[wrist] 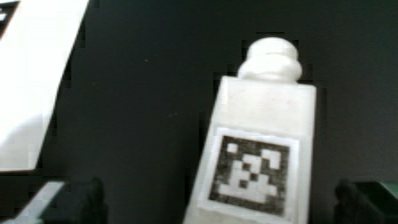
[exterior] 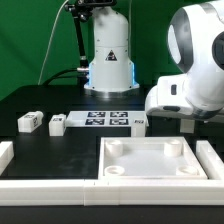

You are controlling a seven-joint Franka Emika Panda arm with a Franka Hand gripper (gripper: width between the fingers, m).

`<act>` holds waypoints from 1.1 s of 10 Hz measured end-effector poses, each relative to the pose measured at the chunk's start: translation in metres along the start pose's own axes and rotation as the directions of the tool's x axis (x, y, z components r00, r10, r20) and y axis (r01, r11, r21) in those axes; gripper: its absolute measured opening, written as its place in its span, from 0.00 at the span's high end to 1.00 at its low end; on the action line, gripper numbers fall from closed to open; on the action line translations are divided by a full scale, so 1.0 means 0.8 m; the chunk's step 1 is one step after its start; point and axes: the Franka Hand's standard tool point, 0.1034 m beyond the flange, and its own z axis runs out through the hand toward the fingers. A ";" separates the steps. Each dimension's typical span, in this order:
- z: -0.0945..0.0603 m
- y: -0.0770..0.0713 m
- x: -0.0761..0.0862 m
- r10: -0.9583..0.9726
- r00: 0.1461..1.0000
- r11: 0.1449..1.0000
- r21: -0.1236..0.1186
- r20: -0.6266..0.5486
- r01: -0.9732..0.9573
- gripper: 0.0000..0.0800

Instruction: Assemble one leg

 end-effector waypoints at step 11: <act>-0.002 0.000 0.002 -0.005 1.000 1.000 0.001 -0.005 0.005 0.64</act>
Offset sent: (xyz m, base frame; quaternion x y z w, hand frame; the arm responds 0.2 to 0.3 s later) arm 0.0042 -0.0007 0.0032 -0.0069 0.0062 0.0046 0.9999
